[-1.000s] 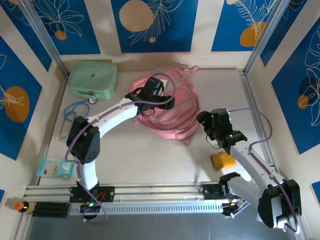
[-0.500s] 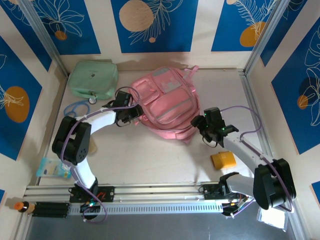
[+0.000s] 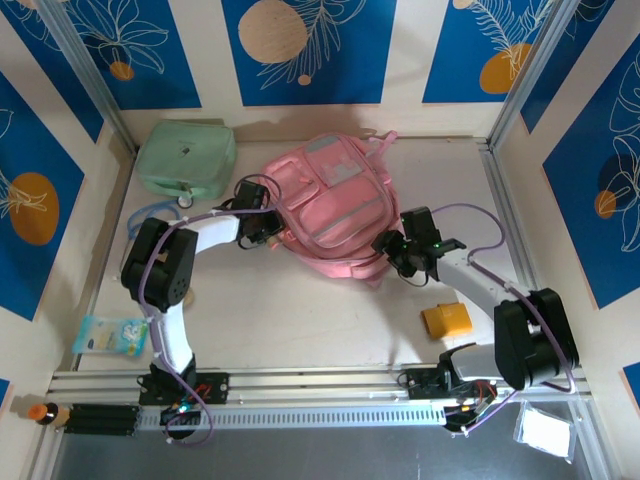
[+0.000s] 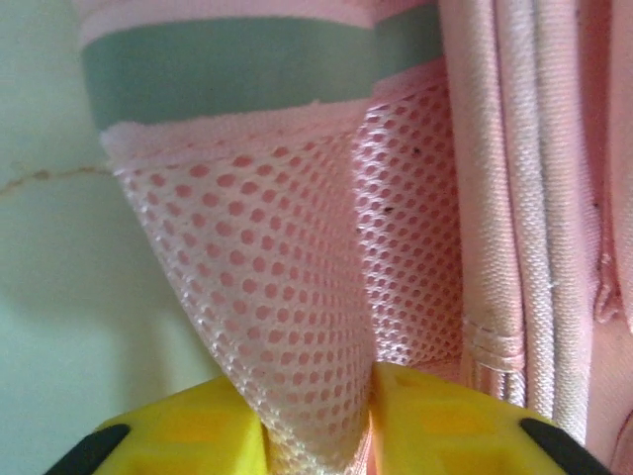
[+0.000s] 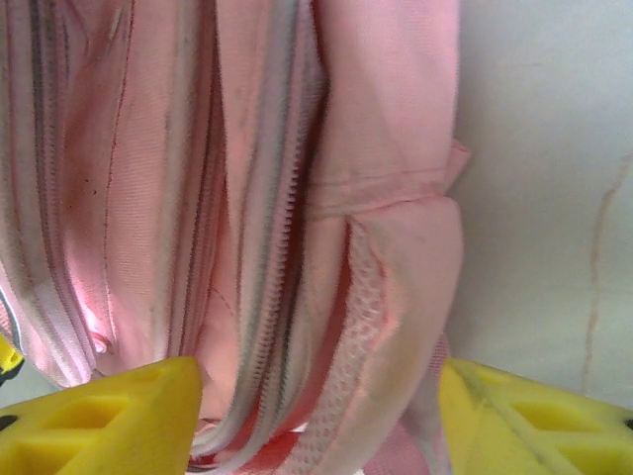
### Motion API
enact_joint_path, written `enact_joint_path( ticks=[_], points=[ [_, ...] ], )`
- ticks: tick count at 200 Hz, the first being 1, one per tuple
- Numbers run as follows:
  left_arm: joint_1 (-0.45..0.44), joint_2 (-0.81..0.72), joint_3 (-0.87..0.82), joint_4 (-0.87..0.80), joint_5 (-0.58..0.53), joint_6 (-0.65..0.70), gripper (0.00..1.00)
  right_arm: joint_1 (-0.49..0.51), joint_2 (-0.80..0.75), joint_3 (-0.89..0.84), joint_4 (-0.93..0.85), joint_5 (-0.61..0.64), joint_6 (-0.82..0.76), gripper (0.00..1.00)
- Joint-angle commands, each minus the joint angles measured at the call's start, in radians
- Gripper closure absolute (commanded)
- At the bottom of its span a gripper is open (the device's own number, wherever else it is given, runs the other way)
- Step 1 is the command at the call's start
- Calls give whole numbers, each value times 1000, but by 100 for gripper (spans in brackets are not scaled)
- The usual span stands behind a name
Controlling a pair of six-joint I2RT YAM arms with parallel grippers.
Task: Pack the student bag
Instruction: Rotate the student bag at the top-center of the table.
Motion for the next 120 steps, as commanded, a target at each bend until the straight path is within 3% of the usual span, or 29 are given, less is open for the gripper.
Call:
enact_joint_path(
  ticks=[1,34,79,120],
  points=[
    [15,23,26,25,12,-17,78,0,50,45,29,-65,-49,44],
    [17,-12,6,5,-2,-16,100,-13,141,93,40,-105,-85,52],
    [15,-150,-60,-26,3,-4,100,-29,296,242,45,-106,-181,57],
    [-39,-246,-152,58,99,-83,100,-96,445,397,47,-97,-212,56]
  ],
)
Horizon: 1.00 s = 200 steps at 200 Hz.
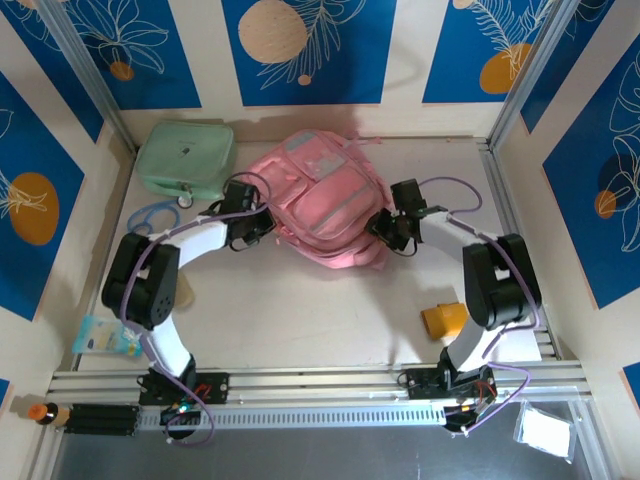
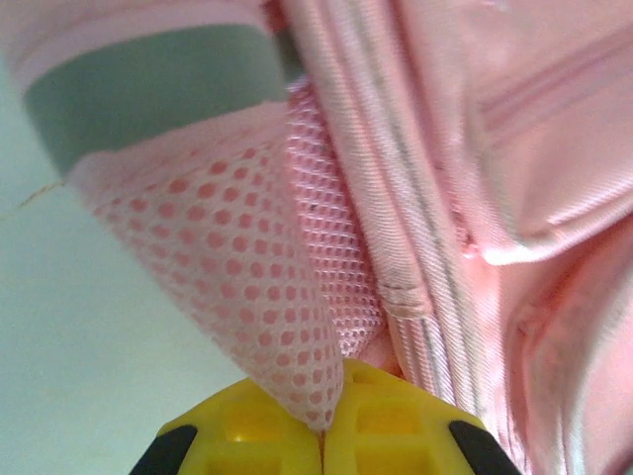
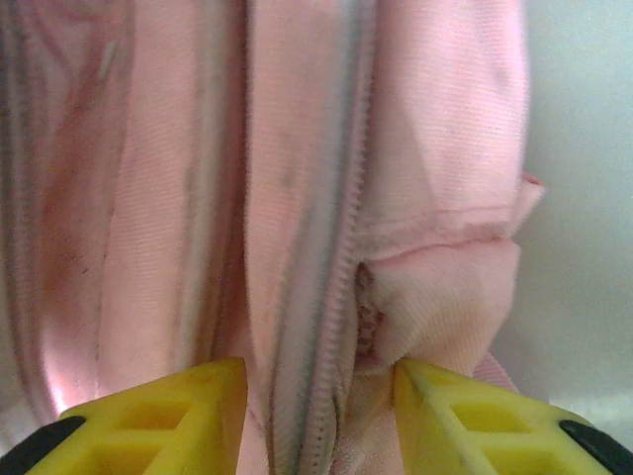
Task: Pack the student bag
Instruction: Rotate the student bag at the top-center of the table, then zip the student bag at the top-center of the table.
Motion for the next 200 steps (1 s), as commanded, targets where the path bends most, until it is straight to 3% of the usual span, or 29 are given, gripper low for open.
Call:
enact_joint_path(
  ticks=[1,28,58,82,109,141,171,200],
  points=[
    [-42,-60,-39,43,97,-42,100,-34,74,82,59,-19,-54,56],
    [-95,-61,-47,69,114,-81,100,-84,100,162,7,17,-97,47],
    [-139,-39,-56,158,121,-166,100,-119,-9,150,-94,98,-131,33],
    [-152,-32,-56,206,102,-222,100,-104,-93,166,-238,123,-141,32],
    [-156,-12,-39,260,116,-263,100,-13,-184,134,-296,163,-147,32],
    [-162,15,-28,294,136,-290,100,170,-252,58,-237,169,-134,39],
    [-163,24,-26,307,143,-293,100,395,-204,61,-172,217,-144,57],
    [-165,25,-25,321,156,-299,100,483,-116,105,-121,222,-137,67]
  ],
)
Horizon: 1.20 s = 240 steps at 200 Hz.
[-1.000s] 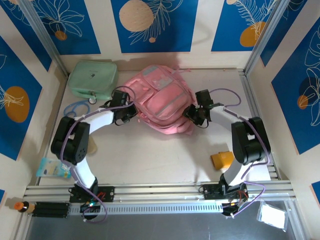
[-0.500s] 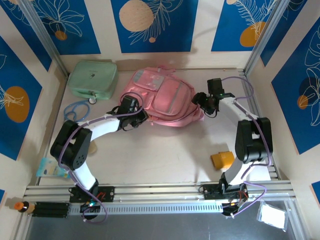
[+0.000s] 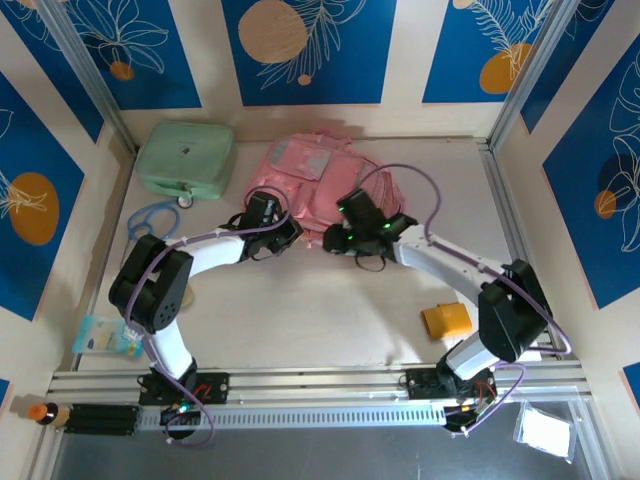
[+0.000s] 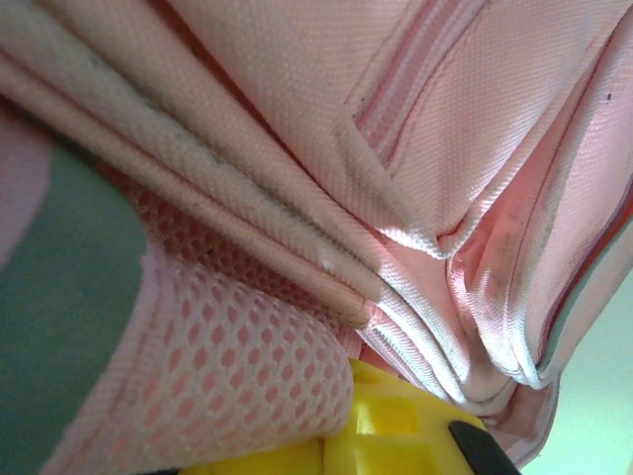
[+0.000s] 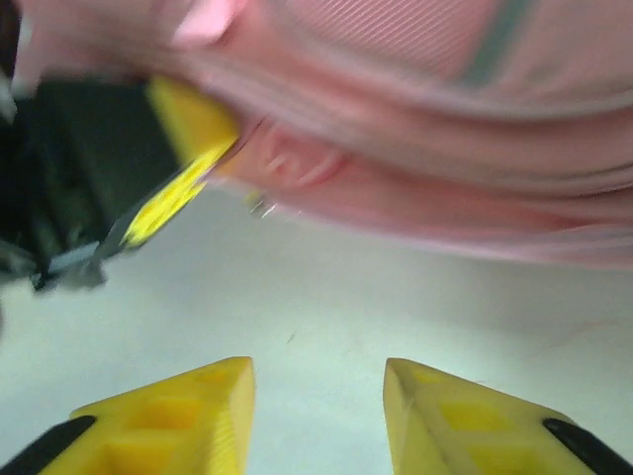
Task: Pack the student bag
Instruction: Zip the student bag at the top-center of the table.
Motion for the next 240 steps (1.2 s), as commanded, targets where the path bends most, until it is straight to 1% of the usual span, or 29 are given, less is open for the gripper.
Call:
enact_joint_path(
  ticks=[1,35,55,73,107,123,145,157,179,205,240],
  points=[
    [-15,-4,36,102,69,-9,100,34,59,32,58,31,-1,67],
    [-15,-2,46,132,83,-31,100,45,124,3,188,26,-6,74],
    [-17,-4,51,142,95,-38,100,45,160,5,247,29,-32,80],
    [-17,-7,56,132,103,-38,100,46,179,10,281,74,-60,83],
    [-17,-18,56,121,107,-34,100,16,220,26,278,125,-58,84],
    [-17,-24,53,115,108,-34,100,3,226,33,275,149,-58,81],
    [-17,-32,50,99,111,-27,100,-7,239,48,289,153,-84,68],
    [-17,-33,52,95,116,-25,100,-7,247,55,301,153,-100,64],
    [-16,-32,57,90,124,-26,100,-10,265,74,304,138,-118,61],
    [-17,-30,61,90,132,-26,100,-10,274,78,325,118,-140,54],
    [-16,-24,66,91,141,-27,100,-13,277,82,326,107,-138,50]
  ],
)
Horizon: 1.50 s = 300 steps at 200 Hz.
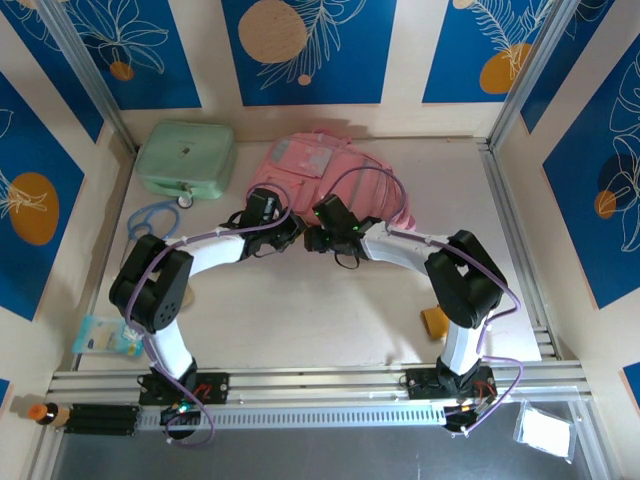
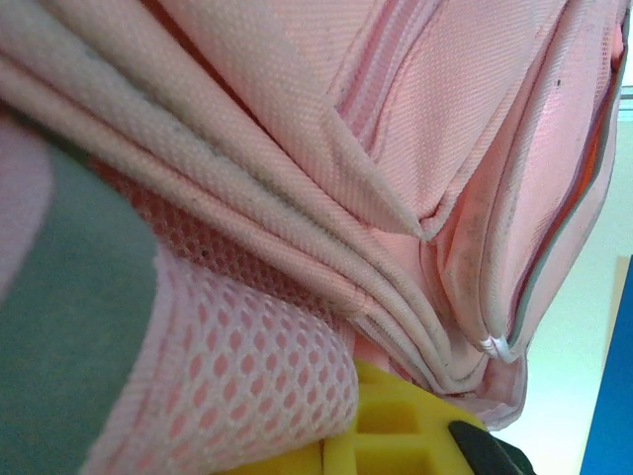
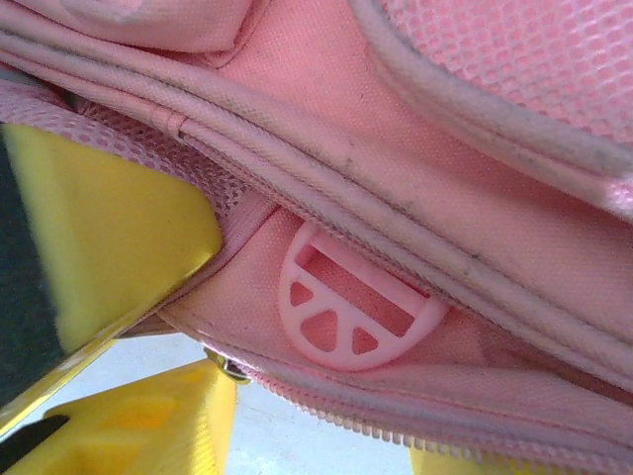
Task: Pack the student bag
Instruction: Zip the student bag at the top-center of the table.
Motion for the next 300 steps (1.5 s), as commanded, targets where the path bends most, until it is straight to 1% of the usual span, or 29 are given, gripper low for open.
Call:
enact_joint_path(
  ticks=[1,34,68,89,104,130,146,175,189,234,253,278,300],
  points=[
    [-15,-23,50,53,102,2,100,-17,17,34,69,7,-24,50],
    [-15,-22,57,61,109,-5,100,-20,21,39,58,15,13,49],
    [-15,-24,54,78,120,-21,100,-32,27,49,24,60,77,45],
    [-15,-25,48,89,126,-32,100,-39,25,51,-13,99,115,45],
    [-15,-24,42,101,126,-42,100,-41,18,45,-34,128,137,48],
    [-15,-20,41,107,118,-46,100,-33,-28,5,-43,157,164,61],
    [-15,-12,45,116,125,-52,100,-20,-71,-33,-33,160,162,64],
    [-15,-8,48,123,127,-64,100,6,-144,-106,30,91,122,65],
    [-15,-10,51,118,130,-65,100,11,-159,-126,73,31,95,67],
    [-15,-12,54,127,135,-87,100,6,-103,-98,120,-22,48,71],
    [-15,-14,56,124,136,-87,100,5,-72,-74,119,-15,46,70],
    [-15,-18,56,121,134,-85,100,4,-37,-41,87,44,54,68],
    [-15,-22,53,120,136,-84,100,-3,-24,-35,94,73,45,70]
  ],
)
